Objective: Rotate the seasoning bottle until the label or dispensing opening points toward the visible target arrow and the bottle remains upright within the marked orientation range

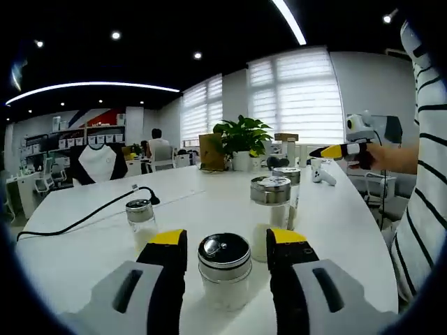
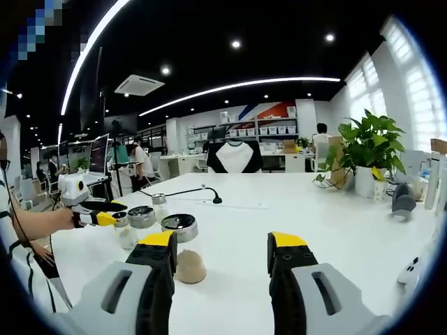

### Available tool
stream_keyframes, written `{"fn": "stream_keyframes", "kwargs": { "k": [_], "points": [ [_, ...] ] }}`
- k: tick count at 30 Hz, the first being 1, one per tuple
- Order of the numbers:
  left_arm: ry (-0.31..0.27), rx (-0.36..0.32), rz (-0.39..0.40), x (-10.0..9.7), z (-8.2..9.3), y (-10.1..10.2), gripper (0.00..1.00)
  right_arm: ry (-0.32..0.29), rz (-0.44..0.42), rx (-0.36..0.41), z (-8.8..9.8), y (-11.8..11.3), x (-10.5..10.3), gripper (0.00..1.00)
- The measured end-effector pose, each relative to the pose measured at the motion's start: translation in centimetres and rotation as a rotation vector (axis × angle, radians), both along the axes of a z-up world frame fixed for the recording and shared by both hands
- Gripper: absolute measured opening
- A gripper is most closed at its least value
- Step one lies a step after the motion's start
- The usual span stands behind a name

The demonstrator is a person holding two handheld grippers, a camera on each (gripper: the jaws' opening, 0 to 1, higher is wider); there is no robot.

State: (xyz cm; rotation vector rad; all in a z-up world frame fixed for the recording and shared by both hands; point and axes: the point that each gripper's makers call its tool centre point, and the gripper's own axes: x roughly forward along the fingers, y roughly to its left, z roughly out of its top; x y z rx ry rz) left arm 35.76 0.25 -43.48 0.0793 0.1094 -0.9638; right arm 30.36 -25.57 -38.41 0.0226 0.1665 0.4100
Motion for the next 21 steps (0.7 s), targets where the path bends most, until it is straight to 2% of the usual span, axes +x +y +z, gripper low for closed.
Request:
{"fn": "stream_keyframes", "kwargs": {
  "k": [4, 6, 9, 13, 15, 21],
  "points": [
    [0.01, 0.021, -0.036, 0.1, -0.3, -0.7, 0.45, 0.003, -0.006, 0.002, 0.0, -0.3, 0.0, 0.51],
    [0.038, 0.014, -0.046, 0.1, -0.5, -0.7, 0.4, 0.004, -0.006, -0.001, -0.1, -0.3, 0.0, 0.51],
    [0.038, 0.002, -0.034, 0.3, -0.5, -0.5, 0.35, 0.012, -0.005, -0.001, -0.4, -0.2, 0.0, 0.51],
    [0.045, -0.004, -0.016, 0.5, -0.6, -0.5, 0.34, 0.013, -0.014, 0.002, -0.8, -0.5, 0.2, 0.51],
    [0.048, 0.002, 0.002, 0.6, -0.6, -0.5, 0.34, 0.011, -0.025, 0.029, -0.7, -0.9, 0.5, 0.51],
    [0.017, 0.063, 0.05, 0.6, -0.7, -0.6, 0.34, -0.001, -0.051, 0.044, -0.8, -1.7, 1.2, 0.51]
  ]
}}
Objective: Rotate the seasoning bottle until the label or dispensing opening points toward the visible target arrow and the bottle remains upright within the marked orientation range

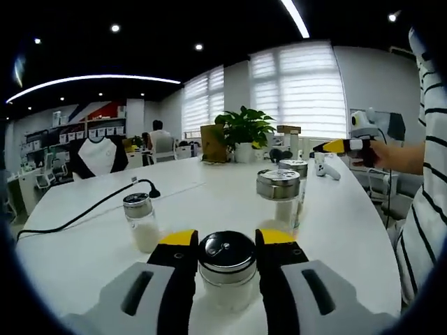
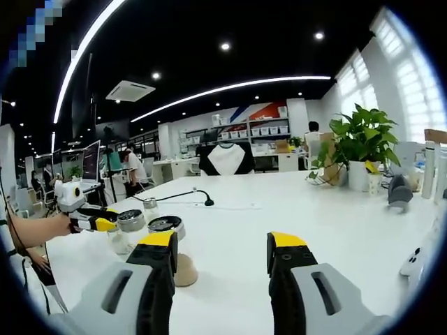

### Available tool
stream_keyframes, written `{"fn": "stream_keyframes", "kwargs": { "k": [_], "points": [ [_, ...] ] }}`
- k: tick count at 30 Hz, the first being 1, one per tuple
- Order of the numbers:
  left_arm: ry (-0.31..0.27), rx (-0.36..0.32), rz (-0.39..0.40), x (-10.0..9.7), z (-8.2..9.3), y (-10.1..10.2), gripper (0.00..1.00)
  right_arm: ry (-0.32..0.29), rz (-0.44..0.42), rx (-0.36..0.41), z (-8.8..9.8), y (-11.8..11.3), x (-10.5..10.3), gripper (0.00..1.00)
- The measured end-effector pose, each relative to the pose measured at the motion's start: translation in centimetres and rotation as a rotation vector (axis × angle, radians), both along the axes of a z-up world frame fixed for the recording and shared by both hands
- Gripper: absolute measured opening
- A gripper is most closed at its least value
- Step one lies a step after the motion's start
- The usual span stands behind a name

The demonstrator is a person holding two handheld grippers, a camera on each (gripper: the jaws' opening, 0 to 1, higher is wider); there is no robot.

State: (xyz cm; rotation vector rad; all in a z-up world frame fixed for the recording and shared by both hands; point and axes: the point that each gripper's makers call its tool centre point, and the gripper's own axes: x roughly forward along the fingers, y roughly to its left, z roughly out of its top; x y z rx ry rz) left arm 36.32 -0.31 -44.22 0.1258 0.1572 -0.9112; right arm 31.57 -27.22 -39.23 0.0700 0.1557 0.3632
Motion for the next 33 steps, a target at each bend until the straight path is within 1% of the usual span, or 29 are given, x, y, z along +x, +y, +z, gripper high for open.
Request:
{"fn": "stream_keyframes", "kwargs": {
  "k": [2, 3, 5, 7, 8, 9, 11, 14, 17, 18, 20, 21, 23, 24, 25, 26, 27, 28, 29, 30, 31, 32, 33],
  "points": [
    [-0.008, 0.015, 0.022, 0.0, -0.1, 0.0, 0.34, -0.005, 0.002, 0.03, 0.1, 0.1, 0.0, 0.51],
    [-0.007, 0.005, 0.04, 0.0, -0.1, 0.0, 0.34, -0.02, 0.01, 0.039, 0.4, 0.4, 0.0, 0.51],
    [0.017, -0.041, 0.085, 0.0, -0.1, 0.2, 0.34, -0.032, 0.022, 0.026, 0.5, 0.7, -0.1, 0.5],
    [0.041, -0.086, 0.133, 0.1, -0.2, 0.3, 0.34, -0.03, 0.034, 0.026, 0.4, 0.9, -0.2, 0.49],
    [0.04, -0.089, 0.138, 0.1, -0.2, 0.3, 0.34, -0.031, 0.049, 0.028, 0.4, 1.1, -0.2, 0.49],
    [0.052, -0.101, 0.171, 0.2, -0.3, 0.4, 0.34, -0.032, 0.057, 0.029, 0.5, 1.3, -0.3, 0.49],
    [0.041, -0.099, 0.203, 0.3, -0.2, 0.3, 0.34, -0.036, 0.084, 0.04, 0.6, 1.6, -0.5, 0.48],
    [0.031, -0.109, 0.264, 0.5, -0.2, 0.4, 0.34, -0.036, 0.115, 0.028, 0.5, 2.0, -0.7, 0.45],
    [0.04, -0.143, 0.31, 0.6, -0.3, 0.5, 0.34, -0.047, 0.151, 0.036, 0.7, 2.6, -0.9, 0.42],
    [0.048, -0.159, 0.323, 0.6, -0.3, 0.6, 0.34, -0.044, 0.165, 0.034, 0.6, 2.8, -1.0, 0.42],
    [0.048, -0.161, 0.329, 0.6, -0.4, 0.6, 0.35, -0.035, 0.188, 0.024, 0.1, 3.2, -1.2, 0.4],
    [0.046, -0.159, 0.332, 0.5, -0.4, 0.6, 0.35, -0.03, 0.194, 0.021, -0.1, 3.4, -1.4, 0.36],
    [0.051, -0.155, 0.322, 0.6, -0.4, 0.7, 0.35, -0.033, 0.217, 0.013, -0.1, 4.0, -1.8, 0.3],
    [0.052, -0.155, 0.305, 0.6, -0.4, 0.6, 0.35, -0.032, 0.228, 0.009, -0.1, 4.3, -1.9, 0.29],
    [0.079, -0.216, 0.247, 0.4, 0.0, 0.2, 0.37, -0.029, 0.242, 0.009, 0.0, 4.6, -2.1, 0.3],
    [0.093, -0.285, 0.207, 0.3, 0.7, 0.0, 0.41, -0.028, 0.249, 0.009, 0.0, 4.7, -2.2, 0.31],
    [0.108, -0.347, 0.191, 0.4, 1.4, 0.1, 0.47, -0.027, 0.252, 0.009, 0.1, 4.8, -2.2, 0.31],
    [0.094, -0.352, 0.177, 0.6, 2.1, 0.6, 0.5, -0.029, 0.252, 0.008, 0.3, 4.9, -2.2, 0.32],
    [0.053, -0.314, 0.146, 0.7, 2.5, 0.8, 0.51, -0.034, 0.258, 0.008, 0.6, 5.0, -2.2, 0.32],
    [0.019, -0.255, 0.097, 0.6, 2.9, 1.1, 0.49, -0.036, 0.259, 0.007, 0.7, 5.1, -2.3, 0.32],
    [0.011, -0.223, 0.069, 0.6, 3.0, 1.3, 0.46, -0.042, 0.259, 0.006, 0.8, 5.2, -2.3, 0.32],
    [0.021, -0.191, 0.046, 0.8, 3.0, 1.6, 0.46, -0.045, 0.259, 0.008, 0.9, 5.2, -2.3, 0.32],
    [0.028, -0.158, 0.024, 0.9, 2.8, 1.7, 0.48, -0.041, 0.262, 0.011, 0.9, 5.3, -2.3, 0.32]
  ]
}}
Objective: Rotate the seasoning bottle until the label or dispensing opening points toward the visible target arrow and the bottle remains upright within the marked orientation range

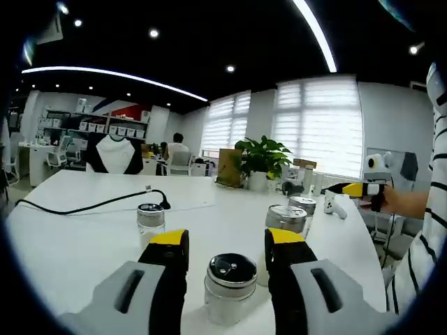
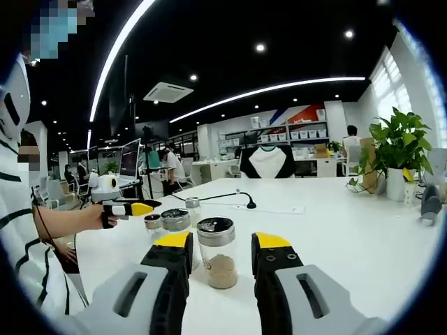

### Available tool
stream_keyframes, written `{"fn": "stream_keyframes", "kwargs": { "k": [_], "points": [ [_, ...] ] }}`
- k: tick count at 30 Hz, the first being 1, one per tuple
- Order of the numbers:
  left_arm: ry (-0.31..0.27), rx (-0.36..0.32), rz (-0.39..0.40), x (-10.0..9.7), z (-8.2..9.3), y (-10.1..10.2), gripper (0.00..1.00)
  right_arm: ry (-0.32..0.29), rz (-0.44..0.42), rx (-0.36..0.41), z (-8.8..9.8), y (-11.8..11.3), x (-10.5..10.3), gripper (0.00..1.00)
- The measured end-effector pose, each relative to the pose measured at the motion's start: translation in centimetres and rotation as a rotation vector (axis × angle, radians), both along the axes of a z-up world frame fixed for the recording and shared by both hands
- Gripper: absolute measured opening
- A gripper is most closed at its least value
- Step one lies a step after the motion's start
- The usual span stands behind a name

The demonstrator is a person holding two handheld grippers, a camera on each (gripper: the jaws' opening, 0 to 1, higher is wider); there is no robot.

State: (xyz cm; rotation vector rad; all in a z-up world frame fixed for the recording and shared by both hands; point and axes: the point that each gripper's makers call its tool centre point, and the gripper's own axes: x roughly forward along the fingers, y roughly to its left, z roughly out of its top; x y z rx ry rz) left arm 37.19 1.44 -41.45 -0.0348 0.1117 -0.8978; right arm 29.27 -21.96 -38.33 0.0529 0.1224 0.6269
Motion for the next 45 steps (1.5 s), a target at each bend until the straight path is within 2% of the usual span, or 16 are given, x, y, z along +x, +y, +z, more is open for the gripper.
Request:
{"fn": "stream_keyframes", "kwargs": {
  "k": [3, 4, 5, 6, 8, 11, 15, 20, 22, 24, 29, 35, 37, 39, 40, 45],
  "points": [
    [-0.017, 0.108, -0.113, -0.5, -0.9, -0.1, 0.5, 0.01, 0.021, -0.008, -0.2, 0.4, -0.5, 0.32],
    [-0.007, 0.112, -0.157, -0.9, -1.1, -0.3, 0.5, 0.019, 0.03, -0.014, -0.4, 0.6, -0.6, 0.32],
    [0.032, 0.102, -0.188, -1.3, -1.5, -0.5, 0.49, 0.024, 0.029, -0.025, -0.6, 0.6, -0.8, 0.32],
    [0.048, 0.11, -0.188, -1.1, -1.8, -0.3, 0.48, 0.028, 0.018, -0.048, -1.0, 0.5, -0.9, 0.33],
    [0.013, 0.131, -0.205, -1.1, -2.0, -0.4, 0.48, 0.052, 0.048, -0.041, -1.3, 1.0, -1.7, 0.33],
    [0.018, 0.116, -0.205, -1.1, -2.3, -0.7, 0.56, 0.061, 0.06, -0.063, -1.7, 1.4, -2.1, 0.33],
    [-0.004, 0.13, -0.233, -1.5, -2.4, -1.7, 0.55, 0.078, 0.08, -0.062, -1.7, 2.1, -2.3, 0.34],
    [-0.016, 0.118, -0.268, -1.5, -2.2, -2.0, 0.41, 0.085, 0.094, -0.091, -1.8, 2.8, -2.2, 0.33],
    [0.001, 0.122, -0.265, -1.4, -2.6, -1.9, 0.36, 0.082, 0.095, -0.1, -1.7, 2.9, -2.2, 0.33],
    [0.054, 0.072, -0.279, -1.9, -2.6, -2.2, 0.33, 0.083, 0.091, -0.106, -1.8, 2.9, -2.1, 0.33],
    [0.041, 0.07, -0.22, -1.9, -2.6, -2.2, 0.33, 0.089, 0.064, -0.11, -1.9, 2.2, -1.9, 0.33],
    [0.008, 0.037, -0.044, -1.1, -2.3, -1.8, 0.33, 0.076, 0.053, -0.098, -1.6, 1.9, -1.8, 0.33],
    [0.021, 0.023, 0.043, -0.9, -2.4, -1.4, 0.33, 0.06, 0.027, -0.081, -1.2, 1.6, -1.8, 0.29],
    [0.025, 0.028, 0.054, -1.2, -2.3, -1.6, 0.33, 0.049, 0.033, -0.063, -0.8, 1.5, -1.9, 0.29],
    [0.012, 0.043, 0.092, -1.1, -2.4, -1.4, 0.33, 0.051, 0.036, -0.052, -0.7, 1.5, -1.8, 0.3],
    [0.014, 0.027, 0.163, -0.7, -2.4, -1.1, 0.33, 0.049, 0.051, -0.056, -0.7, 1.8, -1.7, 0.32]
  ]
}}
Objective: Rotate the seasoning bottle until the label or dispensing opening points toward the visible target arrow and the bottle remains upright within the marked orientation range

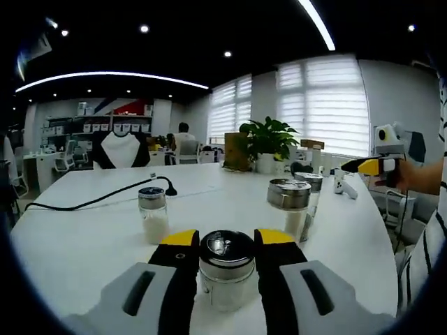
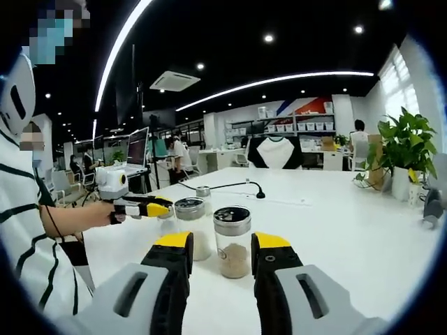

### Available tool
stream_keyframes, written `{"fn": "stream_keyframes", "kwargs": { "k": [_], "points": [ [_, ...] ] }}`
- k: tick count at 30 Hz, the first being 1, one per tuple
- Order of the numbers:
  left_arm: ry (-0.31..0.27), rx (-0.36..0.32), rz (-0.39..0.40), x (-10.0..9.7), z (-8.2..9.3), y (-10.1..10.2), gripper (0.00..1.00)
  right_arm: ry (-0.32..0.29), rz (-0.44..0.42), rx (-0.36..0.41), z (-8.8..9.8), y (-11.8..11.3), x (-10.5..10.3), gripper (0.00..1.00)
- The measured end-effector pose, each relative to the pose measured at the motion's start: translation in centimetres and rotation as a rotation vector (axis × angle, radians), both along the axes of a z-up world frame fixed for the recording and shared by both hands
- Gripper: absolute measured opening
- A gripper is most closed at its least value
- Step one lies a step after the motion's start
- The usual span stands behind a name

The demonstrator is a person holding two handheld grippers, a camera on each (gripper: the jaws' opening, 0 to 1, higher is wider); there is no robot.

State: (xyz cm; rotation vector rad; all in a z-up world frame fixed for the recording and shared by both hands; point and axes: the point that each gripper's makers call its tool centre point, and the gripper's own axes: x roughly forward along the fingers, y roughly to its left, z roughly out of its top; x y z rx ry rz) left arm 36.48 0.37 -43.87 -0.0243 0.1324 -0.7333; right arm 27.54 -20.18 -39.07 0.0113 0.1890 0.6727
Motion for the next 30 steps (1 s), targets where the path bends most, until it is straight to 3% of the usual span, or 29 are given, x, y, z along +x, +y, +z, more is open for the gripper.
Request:
{"fn": "stream_keyframes", "kwargs": {
  "k": [2, 5, 12, 15, 16, 18, 23, 24, 25, 30],
  "points": [
    [0.003, -0.028, 0.067, 0.4, 0.0, 0.3, 0.33, 0.003, 0.007, -0.013, -0.3, 0.2, -0.1, 0.31],
    [-0.031, -0.014, 0.115, 0.3, -0.1, 0.3, 0.33, 0.008, 0.013, -0.036, -0.7, 0.4, -0.1, 0.31],
    [-0.039, -0.026, 0.167, 0.4, -0.2, 0.6, 0.33, -0.005, -0.019, -0.036, -0.6, -0.4, 0.1, 0.3],
    [-0.049, -0.04, 0.152, 0.2, 0.0, 0.8, 0.33, -0.002, -0.026, -0.025, -0.7, -0.8, 0.0, 0.31],
    [-0.093, -0.075, 0.134, 0.0, 1.1, 0.6, 0.33, -0.001, -0.029, -0.026, -0.8, -0.9, 0.0, 0.31],
    [-0.125, -0.108, 0.084, -0.4, 2.7, 0.2, 0.36, 0.001, -0.032, -0.018, -0.9, -1.0, -0.1, 0.31],
    [-0.128, -0.068, 0.037, 0.3, 4.1, 1.5, 0.36, 0.003, -0.031, -0.009, -0.9, -1.1, -0.2, 0.32],
    [-0.124, -0.083, 0.027, 0.5, 4.5, 1.9, 0.36, 0.002, -0.03, -0.007, -0.9, -1.0, -0.2, 0.32],
    [-0.108, -0.117, -0.031, 0.4, 5.0, 1.8, 0.36, 0.001, -0.029, -0.004, -0.9, -1.0, -0.3, 0.32],
    [-0.051, -0.075, -0.097, 1.6, 3.7, 3.0, 0.4, 0.005, -0.02, 0.005, -0.9, -0.8, -0.4, 0.32]
  ]
}}
